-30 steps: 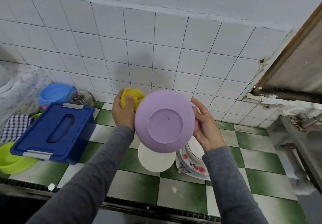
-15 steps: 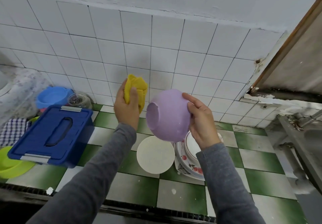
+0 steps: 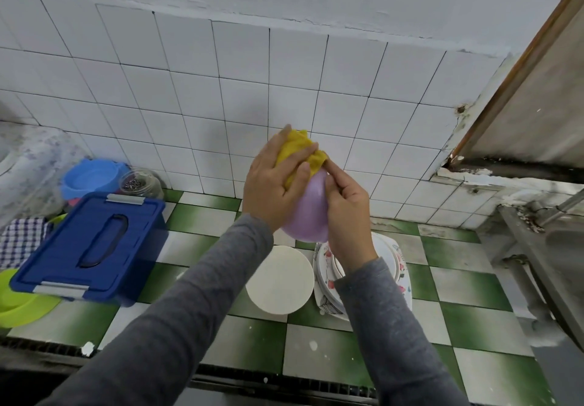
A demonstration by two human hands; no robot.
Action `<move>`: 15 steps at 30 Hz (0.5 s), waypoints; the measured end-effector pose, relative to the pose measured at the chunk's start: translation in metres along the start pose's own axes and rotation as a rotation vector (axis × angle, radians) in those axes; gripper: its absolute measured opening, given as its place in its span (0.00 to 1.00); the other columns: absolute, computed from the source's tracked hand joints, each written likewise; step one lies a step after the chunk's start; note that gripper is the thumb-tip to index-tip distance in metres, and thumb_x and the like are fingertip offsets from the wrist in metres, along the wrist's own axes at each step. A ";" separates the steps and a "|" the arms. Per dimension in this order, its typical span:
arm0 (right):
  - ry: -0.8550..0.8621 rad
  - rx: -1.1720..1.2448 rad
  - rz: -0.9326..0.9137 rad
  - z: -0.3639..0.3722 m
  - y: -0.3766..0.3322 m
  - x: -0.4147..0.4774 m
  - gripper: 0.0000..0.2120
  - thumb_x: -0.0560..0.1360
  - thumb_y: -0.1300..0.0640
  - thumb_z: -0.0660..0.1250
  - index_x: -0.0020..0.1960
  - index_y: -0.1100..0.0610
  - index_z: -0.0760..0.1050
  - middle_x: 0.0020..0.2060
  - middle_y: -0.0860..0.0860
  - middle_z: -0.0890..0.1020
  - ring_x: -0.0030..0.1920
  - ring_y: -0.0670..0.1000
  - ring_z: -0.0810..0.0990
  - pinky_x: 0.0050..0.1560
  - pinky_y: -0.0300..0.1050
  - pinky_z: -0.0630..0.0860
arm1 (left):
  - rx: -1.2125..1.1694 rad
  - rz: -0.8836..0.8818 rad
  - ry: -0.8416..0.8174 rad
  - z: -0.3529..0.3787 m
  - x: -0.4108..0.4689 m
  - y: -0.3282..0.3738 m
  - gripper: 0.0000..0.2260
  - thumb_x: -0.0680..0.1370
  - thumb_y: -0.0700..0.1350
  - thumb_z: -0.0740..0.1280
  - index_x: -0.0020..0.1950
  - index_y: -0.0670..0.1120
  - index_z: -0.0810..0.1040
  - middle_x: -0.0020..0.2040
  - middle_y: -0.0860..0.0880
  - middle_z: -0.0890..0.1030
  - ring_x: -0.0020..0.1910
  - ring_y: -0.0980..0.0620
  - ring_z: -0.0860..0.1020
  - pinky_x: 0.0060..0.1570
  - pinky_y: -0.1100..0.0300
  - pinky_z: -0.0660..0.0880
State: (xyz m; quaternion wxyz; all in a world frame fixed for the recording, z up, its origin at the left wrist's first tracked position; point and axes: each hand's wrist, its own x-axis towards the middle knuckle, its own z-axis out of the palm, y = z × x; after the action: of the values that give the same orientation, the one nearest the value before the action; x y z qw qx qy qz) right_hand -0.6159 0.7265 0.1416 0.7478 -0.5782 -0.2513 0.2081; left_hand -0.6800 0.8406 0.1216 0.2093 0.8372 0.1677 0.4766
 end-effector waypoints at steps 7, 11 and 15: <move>0.001 0.039 0.012 -0.005 -0.001 -0.001 0.16 0.83 0.68 0.57 0.63 0.54 0.77 0.57 0.49 0.83 0.59 0.45 0.81 0.62 0.38 0.76 | 0.033 0.099 -0.016 -0.003 -0.008 0.002 0.19 0.81 0.48 0.59 0.70 0.47 0.76 0.70 0.46 0.75 0.69 0.46 0.73 0.68 0.46 0.70; -0.033 0.030 0.029 -0.004 0.001 0.000 0.15 0.83 0.67 0.57 0.61 0.54 0.79 0.56 0.49 0.84 0.58 0.46 0.82 0.60 0.39 0.77 | -0.004 0.080 0.026 -0.003 -0.012 -0.001 0.16 0.83 0.54 0.60 0.65 0.50 0.81 0.69 0.49 0.77 0.69 0.47 0.74 0.67 0.46 0.70; -0.072 0.005 0.014 -0.009 -0.005 0.001 0.17 0.83 0.67 0.57 0.57 0.51 0.80 0.55 0.47 0.84 0.59 0.45 0.81 0.64 0.41 0.76 | -0.145 -0.083 -0.003 -0.009 -0.003 0.000 0.14 0.80 0.54 0.65 0.62 0.52 0.83 0.66 0.55 0.79 0.68 0.56 0.74 0.67 0.50 0.72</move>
State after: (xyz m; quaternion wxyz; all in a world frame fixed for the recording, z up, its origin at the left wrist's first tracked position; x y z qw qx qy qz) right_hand -0.6100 0.7190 0.1449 0.7383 -0.5701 -0.2735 0.2348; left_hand -0.6893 0.8405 0.1239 0.2891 0.8130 0.1670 0.4770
